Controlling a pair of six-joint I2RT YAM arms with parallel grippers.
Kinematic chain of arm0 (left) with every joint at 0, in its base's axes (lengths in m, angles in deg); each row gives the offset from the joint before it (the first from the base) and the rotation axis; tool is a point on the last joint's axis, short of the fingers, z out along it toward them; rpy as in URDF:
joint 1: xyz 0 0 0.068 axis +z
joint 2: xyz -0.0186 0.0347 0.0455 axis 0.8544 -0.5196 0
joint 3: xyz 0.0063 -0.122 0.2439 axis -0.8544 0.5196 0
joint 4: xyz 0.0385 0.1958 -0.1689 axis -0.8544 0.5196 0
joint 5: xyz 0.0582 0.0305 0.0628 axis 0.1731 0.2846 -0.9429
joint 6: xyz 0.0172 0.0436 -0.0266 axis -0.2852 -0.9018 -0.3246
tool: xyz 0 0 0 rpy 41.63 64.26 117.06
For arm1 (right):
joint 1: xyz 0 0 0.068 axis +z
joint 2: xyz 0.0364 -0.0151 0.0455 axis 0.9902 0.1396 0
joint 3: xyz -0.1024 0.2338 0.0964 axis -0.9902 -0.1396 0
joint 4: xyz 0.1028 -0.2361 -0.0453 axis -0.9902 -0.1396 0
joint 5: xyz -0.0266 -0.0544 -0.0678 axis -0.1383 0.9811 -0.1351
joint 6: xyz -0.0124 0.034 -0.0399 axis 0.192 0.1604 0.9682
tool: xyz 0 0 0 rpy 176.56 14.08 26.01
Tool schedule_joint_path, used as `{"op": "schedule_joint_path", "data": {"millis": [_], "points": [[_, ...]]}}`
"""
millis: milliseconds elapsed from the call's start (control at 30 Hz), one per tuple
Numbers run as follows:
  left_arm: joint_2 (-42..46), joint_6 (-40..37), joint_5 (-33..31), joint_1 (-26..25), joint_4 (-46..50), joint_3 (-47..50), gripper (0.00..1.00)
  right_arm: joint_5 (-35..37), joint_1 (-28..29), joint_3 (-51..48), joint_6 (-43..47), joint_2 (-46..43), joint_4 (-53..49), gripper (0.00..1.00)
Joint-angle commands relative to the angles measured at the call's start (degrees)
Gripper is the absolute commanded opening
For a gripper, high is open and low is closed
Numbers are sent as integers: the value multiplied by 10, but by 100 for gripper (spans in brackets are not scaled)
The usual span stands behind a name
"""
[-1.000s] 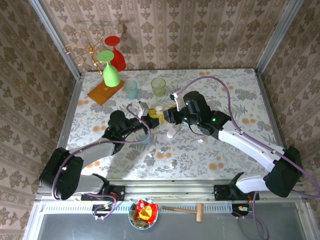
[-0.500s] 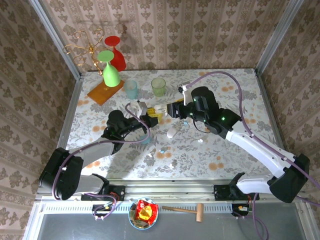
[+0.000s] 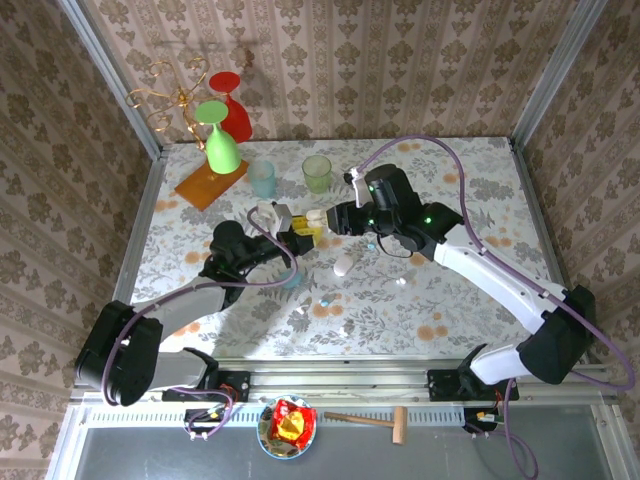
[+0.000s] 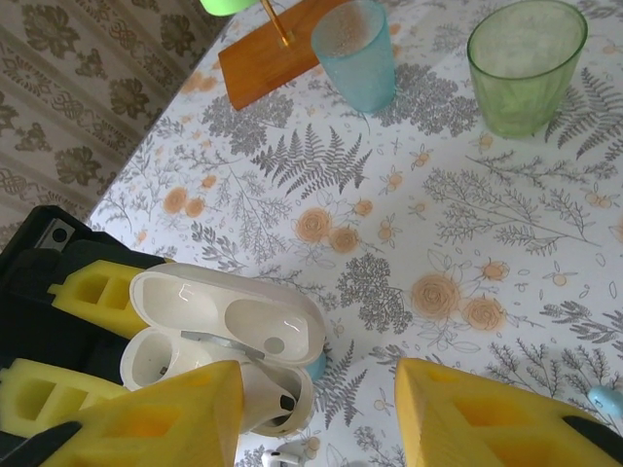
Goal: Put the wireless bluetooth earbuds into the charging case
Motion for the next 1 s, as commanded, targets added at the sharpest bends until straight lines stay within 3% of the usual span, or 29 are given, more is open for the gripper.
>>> {"op": "schedule_joint_path", "data": {"millis": [0,467,700,967], "points": [[19,-3,10,4,-29,-1,0,-12,1,5,3,8,-35,45],[23,0,13,5,-29,2,0,-73,1,1,4,-7,-7,55],[31,-1,14,6,-23,2,0,-22,1,-9,-5,-7,-12,56],[37,0,13,6,-21,5,0,-12,-1,-9,-1,-32,-9,54]]}}
